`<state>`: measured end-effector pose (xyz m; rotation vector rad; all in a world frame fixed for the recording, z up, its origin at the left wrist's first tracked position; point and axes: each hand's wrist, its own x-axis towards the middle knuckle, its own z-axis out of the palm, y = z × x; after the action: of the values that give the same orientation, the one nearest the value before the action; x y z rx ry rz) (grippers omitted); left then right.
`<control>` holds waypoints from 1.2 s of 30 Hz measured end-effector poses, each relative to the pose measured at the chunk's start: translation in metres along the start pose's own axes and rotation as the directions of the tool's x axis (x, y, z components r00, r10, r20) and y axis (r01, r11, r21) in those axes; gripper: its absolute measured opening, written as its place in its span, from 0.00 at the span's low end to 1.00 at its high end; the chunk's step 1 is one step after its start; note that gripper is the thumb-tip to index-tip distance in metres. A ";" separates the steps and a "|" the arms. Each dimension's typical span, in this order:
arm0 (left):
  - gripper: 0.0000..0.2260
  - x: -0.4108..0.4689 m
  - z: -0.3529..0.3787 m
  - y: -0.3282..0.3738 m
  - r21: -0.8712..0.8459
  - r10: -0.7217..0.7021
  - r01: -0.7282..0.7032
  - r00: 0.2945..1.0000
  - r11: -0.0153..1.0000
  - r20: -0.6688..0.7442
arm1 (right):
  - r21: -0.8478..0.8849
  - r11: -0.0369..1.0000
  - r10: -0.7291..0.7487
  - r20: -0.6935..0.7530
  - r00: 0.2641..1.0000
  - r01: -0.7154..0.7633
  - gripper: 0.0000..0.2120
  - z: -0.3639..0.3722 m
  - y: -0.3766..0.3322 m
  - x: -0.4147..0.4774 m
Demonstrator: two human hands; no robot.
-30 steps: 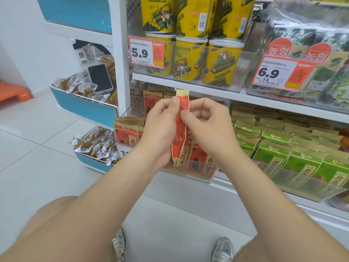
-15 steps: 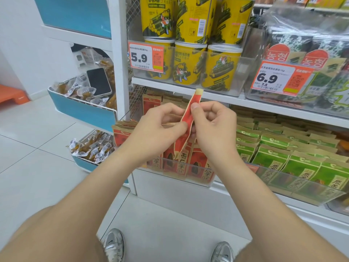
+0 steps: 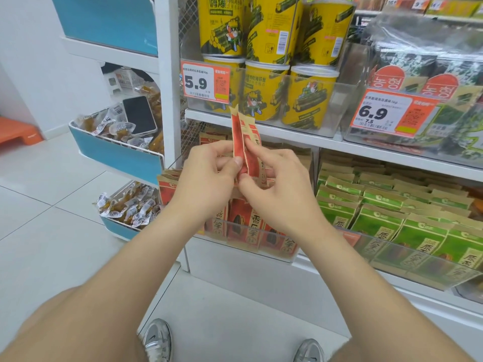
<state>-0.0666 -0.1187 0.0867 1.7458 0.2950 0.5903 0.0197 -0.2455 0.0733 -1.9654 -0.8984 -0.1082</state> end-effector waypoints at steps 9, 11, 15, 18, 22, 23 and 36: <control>0.22 -0.001 -0.004 0.006 -0.070 0.100 -0.088 0.978 0.994 0.182 | 0.072 0.995 -0.058 -0.102 0.993 0.065 0.21 -0.008 0.003 0.002; 0.27 -0.003 -0.002 0.006 -0.031 0.138 -0.135 0.968 0.990 0.211 | 0.195 0.981 -0.008 -0.081 0.997 0.024 0.19 -0.011 0.001 0.003; 0.31 -0.003 -0.004 0.006 -0.036 0.134 -0.129 0.962 0.991 0.237 | 0.330 0.944 -0.006 0.102 0.995 -0.028 0.21 -0.021 0.003 0.006; 0.31 -0.003 -0.008 0.008 -0.035 0.113 -0.108 0.957 0.994 0.267 | 0.350 0.936 -0.052 0.240 0.969 -0.036 0.31 -0.028 0.005 0.006; 0.30 -0.004 -0.010 0.008 -0.083 0.081 -0.060 0.955 0.995 0.286 | 0.335 0.942 -0.077 0.305 0.949 -0.031 0.38 -0.029 0.011 0.005; 0.31 -0.003 -0.010 0.007 -0.089 0.071 -0.047 0.954 0.995 0.291 | 0.338 0.941 -0.082 0.306 0.949 -0.027 0.38 -0.028 0.012 0.005; 0.36 0.002 -0.016 0.006 -0.051 0.092 -0.083 0.974 0.995 0.209 | 0.380 0.923 -0.041 0.261 0.964 -0.064 0.35 -0.029 0.015 0.007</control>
<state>-0.0735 -0.1060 0.0955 1.7698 0.0567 0.4654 0.0426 -0.2688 0.0814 -1.6340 -0.9939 0.3265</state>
